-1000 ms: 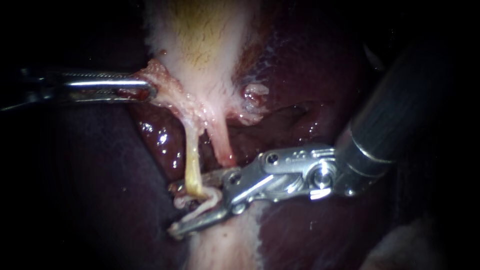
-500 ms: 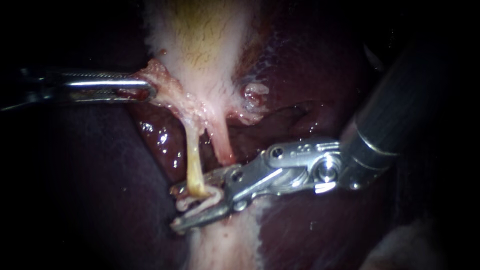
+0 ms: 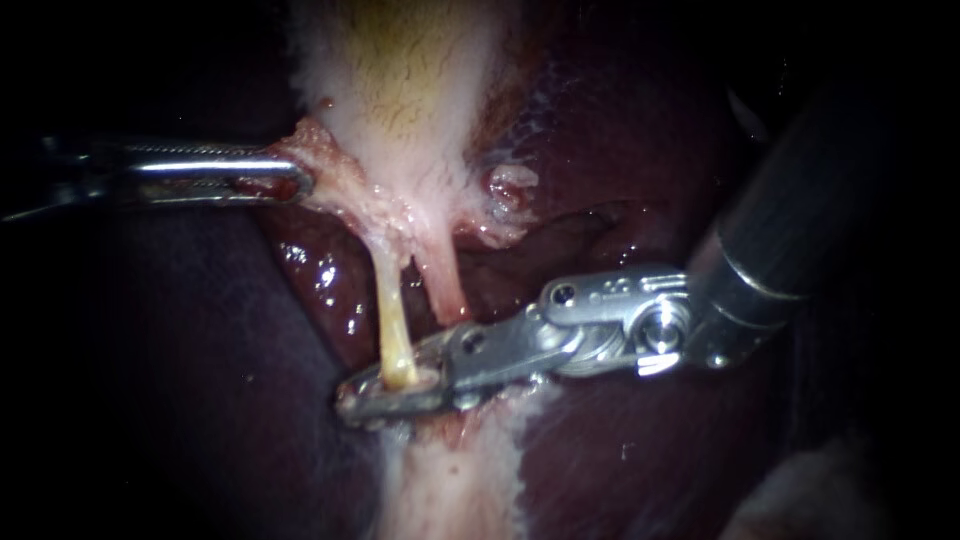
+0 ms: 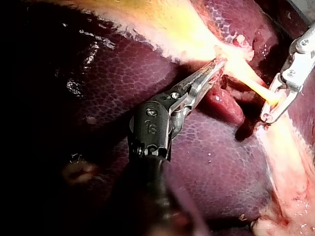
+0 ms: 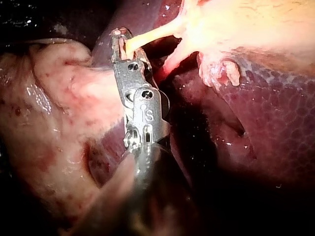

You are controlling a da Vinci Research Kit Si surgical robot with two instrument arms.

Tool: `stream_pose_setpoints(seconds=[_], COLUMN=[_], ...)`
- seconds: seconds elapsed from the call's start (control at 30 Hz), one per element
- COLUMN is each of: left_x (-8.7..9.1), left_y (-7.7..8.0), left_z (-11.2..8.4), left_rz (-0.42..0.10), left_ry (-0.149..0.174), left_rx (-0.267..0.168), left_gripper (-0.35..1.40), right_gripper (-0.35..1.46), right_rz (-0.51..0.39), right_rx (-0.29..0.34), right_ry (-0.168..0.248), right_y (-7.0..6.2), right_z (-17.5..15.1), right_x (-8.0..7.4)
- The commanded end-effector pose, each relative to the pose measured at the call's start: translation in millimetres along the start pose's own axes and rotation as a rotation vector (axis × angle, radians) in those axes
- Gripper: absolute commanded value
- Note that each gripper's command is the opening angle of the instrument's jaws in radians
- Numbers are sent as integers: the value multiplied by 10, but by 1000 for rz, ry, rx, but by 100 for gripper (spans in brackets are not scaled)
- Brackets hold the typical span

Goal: Clipping second clip left tube

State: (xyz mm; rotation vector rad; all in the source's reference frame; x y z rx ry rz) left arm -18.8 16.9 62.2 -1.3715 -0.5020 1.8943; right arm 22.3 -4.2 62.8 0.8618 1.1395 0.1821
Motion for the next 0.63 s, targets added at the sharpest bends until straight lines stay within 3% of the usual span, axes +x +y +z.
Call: stream_pose_setpoints(seconds=[0.03,0.63], left_x=[0,0], left_y=[0,-1], left_z=[0,0], left_rz=[0,0], left_ry=[0,0], left_rx=[0,0], left_gripper=[-35,-35], right_gripper=[-35,-35], right_rz=[29,41], right_rx=[-1,-2], right_ry=[-11,-22], right_y=[0,2], right_z=[-1,-4], right_x=[2,0])
